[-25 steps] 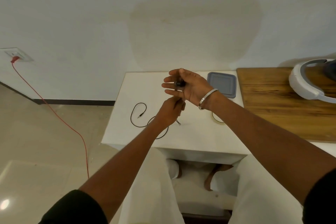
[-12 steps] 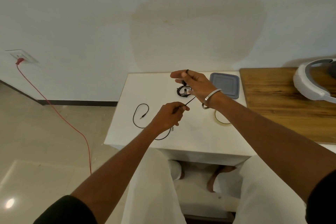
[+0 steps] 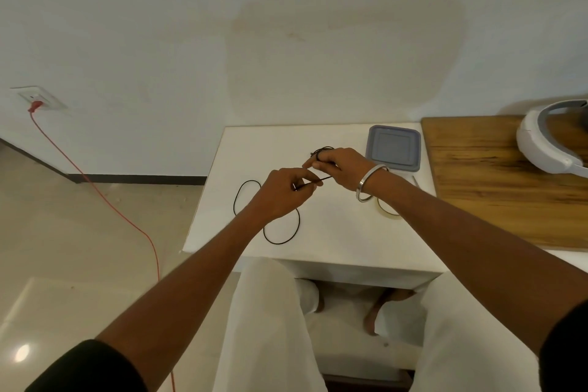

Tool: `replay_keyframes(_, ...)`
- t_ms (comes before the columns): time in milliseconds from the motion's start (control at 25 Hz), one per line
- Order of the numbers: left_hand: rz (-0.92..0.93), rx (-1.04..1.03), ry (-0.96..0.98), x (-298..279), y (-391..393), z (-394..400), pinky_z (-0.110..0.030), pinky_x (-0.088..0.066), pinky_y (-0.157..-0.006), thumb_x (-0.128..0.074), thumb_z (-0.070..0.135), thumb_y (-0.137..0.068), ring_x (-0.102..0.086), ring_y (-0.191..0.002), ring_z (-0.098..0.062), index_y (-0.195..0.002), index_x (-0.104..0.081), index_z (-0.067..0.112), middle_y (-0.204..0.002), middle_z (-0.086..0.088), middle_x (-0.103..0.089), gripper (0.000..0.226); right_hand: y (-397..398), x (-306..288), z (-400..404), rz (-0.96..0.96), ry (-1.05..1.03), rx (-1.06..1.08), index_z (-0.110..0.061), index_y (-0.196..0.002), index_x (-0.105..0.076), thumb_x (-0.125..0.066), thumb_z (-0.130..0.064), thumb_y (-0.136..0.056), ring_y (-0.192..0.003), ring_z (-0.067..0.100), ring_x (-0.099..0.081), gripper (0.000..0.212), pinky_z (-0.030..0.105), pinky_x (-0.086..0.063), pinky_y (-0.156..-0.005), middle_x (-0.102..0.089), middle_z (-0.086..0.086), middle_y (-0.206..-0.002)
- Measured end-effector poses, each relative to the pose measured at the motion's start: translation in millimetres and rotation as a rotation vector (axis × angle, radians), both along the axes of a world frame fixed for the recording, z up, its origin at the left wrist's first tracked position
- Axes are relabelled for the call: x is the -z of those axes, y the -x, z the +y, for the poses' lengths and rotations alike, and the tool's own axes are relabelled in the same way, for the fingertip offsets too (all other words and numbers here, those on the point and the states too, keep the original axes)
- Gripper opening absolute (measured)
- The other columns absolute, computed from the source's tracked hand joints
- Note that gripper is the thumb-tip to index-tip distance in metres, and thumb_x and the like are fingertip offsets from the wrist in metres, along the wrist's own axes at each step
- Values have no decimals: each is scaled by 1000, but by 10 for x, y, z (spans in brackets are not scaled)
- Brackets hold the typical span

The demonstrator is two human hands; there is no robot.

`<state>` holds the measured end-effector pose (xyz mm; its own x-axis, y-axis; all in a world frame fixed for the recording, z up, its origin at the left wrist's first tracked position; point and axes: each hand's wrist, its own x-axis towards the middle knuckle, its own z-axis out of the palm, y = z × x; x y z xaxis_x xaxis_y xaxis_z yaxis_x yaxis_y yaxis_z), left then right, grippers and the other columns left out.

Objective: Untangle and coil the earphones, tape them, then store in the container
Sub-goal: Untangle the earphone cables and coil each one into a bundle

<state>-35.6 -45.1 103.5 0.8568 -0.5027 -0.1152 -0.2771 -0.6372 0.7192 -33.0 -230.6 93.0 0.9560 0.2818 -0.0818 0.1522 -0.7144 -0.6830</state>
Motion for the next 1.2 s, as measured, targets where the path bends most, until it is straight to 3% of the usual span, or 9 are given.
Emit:
replay_keyframes(120, -3, -3, -28, -9, -15, 27, -9, -34, -52, -62, 25, -90, -44, -47, -2, -100, -73, 32, -55, 12, -55, 18, 12, -26, -20, 29, 67, 12, -32, -117, -62, -38, -34, -99, -102, 18, -57, 30, 50, -40, -97, -65, -2, -112)
replay_keyframes(240, -11, -1, -49, -19, -48, 70, -8, -35, -53, -61, 21, -89, -50, -51, 4, -101, -73, 30, -70, 7, -63, 19, 42, -43, -68, 43, 166, 29, -37, -117, -60, -37, -38, -99, -113, 17, -52, 30, 61, -24, -105, -62, -10, -115)
replay_keyframes(360, -44, -5, -61, -23, -82, 78, -10, -36, -51, -62, 23, -88, -49, -49, 2, -98, -74, 31, -76, 9, -66, 17, 55, -11, -87, 78, 321, -10, -33, -111, -61, -34, -42, -98, -95, 11, -50, 30, 67, -15, -106, -50, -22, -82)
replay_keyframes(480, -113, 9, -66, -45, -119, 87, -16, -37, -52, -64, 27, -88, -47, -48, -2, -95, -73, 33, -75, 11, -65, 13, 71, 26, -87, 104, 370, -46, -34, -107, -60, -31, -43, -99, -90, 6, -45, 31, 68, -8, -107, -51, -20, -82)
replay_keyframes(640, -238, 59, -56, -56, -195, 114, -8, -37, -66, -63, 24, -90, -55, -71, 4, -98, -73, 26, -83, 7, -64, 13, 108, 60, -67, 164, 227, -85, -35, -94, -60, -28, -40, -99, -97, 3, -56, 33, 66, -10, -107, -65, -21, -89)
replay_keyframes(800, -280, 37, -5, -36, -236, 125, -5, -37, -70, -60, 20, -92, -56, -79, 1, -98, -72, 23, -84, 9, -62, 13, 175, 63, -18, 207, 87, -182, -27, -87, -58, -33, -36, -99, -87, 10, -63, 29, 42, -44, -95, -70, -10, -84)
replay_keyframes(960, -270, -18, 117, -26, -242, 121, -5, -39, -71, -62, 19, -92, -58, -85, -2, -97, -72, 20, -90, 5, -67, 12, 217, 15, 74, 280, -89, -213, -14, -90, -59, -36, -27, -100, -84, 12, -67, 28, 32, -50, -89, -73, 3, -85)
replay_keyframes(1080, -155, -57, 150, 51, -266, 111, -18, -45, -69, -61, 29, -92, -58, -78, -9, -98, -70, 22, -91, 1, -69, 13, 272, -110, 163, 371, -325, -208, -10, -94, -58, -33, -28, -102, -88, 16, -69, 32, 23, -50, -82, -71, 7, -87)
replay_keyframes(1200, 71, -51, 292, 176, -256, 121, -41, -50, -75, -54, 41, -91, -59, -78, -28, -97, -68, 23, -91, -7, -68, 24, 289, -207, 221, 496, -552, -131, -19, -92, -57, -34, -40, -100, -99, 17, -67, 32, 40, -45, -87, -70, 8, -94)
